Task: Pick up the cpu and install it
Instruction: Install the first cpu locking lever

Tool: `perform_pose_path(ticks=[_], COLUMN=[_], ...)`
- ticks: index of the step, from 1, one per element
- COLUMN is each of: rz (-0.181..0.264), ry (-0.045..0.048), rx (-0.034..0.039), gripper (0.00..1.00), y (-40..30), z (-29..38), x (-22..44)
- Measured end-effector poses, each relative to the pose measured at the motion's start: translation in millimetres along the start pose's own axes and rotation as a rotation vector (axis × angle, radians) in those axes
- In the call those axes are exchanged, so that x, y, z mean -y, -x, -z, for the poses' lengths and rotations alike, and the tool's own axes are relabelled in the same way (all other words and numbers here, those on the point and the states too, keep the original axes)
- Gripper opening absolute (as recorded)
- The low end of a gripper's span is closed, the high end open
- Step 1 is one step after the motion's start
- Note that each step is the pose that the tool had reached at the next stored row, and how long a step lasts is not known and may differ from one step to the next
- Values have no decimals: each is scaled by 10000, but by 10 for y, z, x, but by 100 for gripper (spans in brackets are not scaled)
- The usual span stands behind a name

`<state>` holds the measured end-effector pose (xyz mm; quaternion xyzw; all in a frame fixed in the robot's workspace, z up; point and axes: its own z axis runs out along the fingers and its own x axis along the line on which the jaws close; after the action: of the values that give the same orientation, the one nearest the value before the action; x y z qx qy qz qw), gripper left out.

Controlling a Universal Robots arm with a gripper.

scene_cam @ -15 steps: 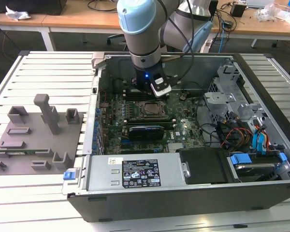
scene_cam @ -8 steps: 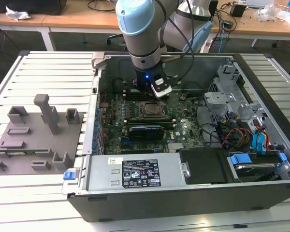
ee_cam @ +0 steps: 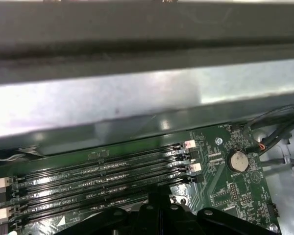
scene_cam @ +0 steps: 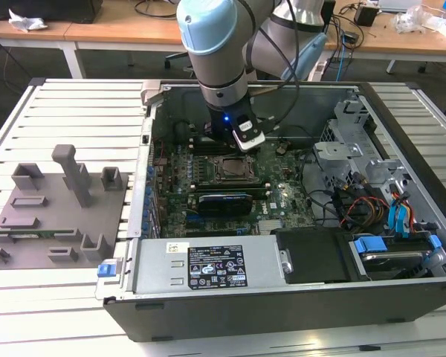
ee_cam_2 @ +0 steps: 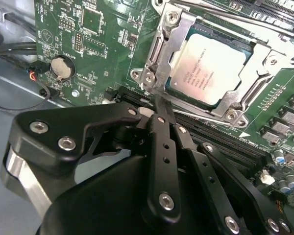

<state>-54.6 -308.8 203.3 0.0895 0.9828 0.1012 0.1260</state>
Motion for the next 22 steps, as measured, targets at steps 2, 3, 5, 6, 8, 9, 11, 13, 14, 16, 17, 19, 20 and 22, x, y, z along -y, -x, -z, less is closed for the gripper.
perform_pose_path(ticks=[2,3,5,6,8,9,11,13,14,16,17,19,20,22], rz=[-4,-10,-31,-46,-69,-78,-106,-133,-147,-187,-213,-292,-359,-479], ry=[4,6,0,-3,-9,-11,-19,-24,-28,-37,-42,-62,-79,-108], rx=[3,3,5,9,15,17,23,29,33,42,48,67,82,110], gripper=[11,11,11,11,11,11,11,11,11,11,11,11,11,11], y=[3,1,-14,-32,-59,-68,-87,-98,-101,-105,-105,-108,-112,-125], z=[9,10,15,20,27,29,38,38,37,35,35,35,36,39], x=[-3,-2,0,1,2,2,-4,-17,-24,-36,-37,-38,-38,-39])
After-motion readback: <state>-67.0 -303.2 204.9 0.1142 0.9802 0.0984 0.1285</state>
